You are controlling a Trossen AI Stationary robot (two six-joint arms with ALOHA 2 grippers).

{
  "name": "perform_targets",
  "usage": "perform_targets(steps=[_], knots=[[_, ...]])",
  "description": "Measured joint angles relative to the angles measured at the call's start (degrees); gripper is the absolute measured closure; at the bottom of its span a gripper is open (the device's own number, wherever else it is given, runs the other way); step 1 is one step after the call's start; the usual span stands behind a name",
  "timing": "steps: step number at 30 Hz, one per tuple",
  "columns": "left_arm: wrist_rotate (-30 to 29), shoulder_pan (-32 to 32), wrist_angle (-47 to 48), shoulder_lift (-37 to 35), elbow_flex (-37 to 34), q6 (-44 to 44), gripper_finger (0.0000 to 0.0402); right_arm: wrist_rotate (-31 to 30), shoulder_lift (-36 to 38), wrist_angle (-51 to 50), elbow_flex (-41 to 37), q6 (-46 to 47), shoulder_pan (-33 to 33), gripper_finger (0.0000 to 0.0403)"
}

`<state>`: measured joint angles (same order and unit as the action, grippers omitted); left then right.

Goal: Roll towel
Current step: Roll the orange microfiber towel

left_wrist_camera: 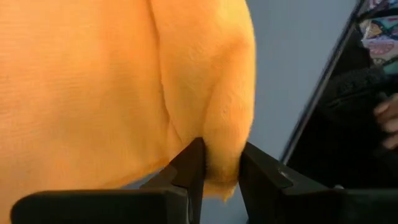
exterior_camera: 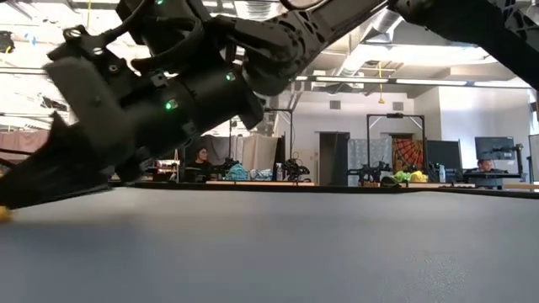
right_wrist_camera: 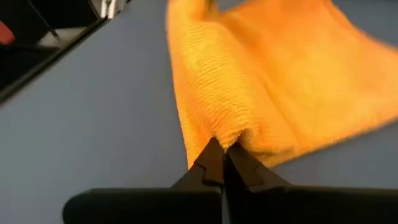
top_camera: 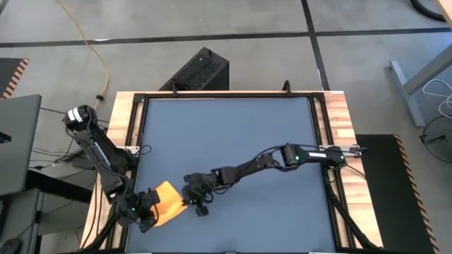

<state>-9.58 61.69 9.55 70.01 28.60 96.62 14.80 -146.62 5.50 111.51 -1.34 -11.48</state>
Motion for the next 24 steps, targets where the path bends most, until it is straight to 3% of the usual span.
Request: perform_targets(steps=[8, 14, 20, 24], knots=[[-1.54, 1.37, 0.02, -0.26, 0.0, -0.37, 0.0325, 10.49, 2.85, -14.39, 0.03, 12.07, 2.44, 0.0388], [-8.36, 1.51, -0.42, -0.28, 0.0, -6.98, 0.0325, 12.43, 4.26, -24.12, 0.12, 15.99, 2.42, 0.0388], [-24.86, 1.28, -6.2, -0.26, 0.0, -21.84, 0.0325, 12.36, 4.69, -25.69, 0.08, 19.35, 1.84, 0.0387], [-31.59, -0.37, -13.12, -0.07, 0.0, -33.7, 0.0325, 12.24, 4.71, -25.64, 0.01, 20.18, 2.09, 0.0387]])
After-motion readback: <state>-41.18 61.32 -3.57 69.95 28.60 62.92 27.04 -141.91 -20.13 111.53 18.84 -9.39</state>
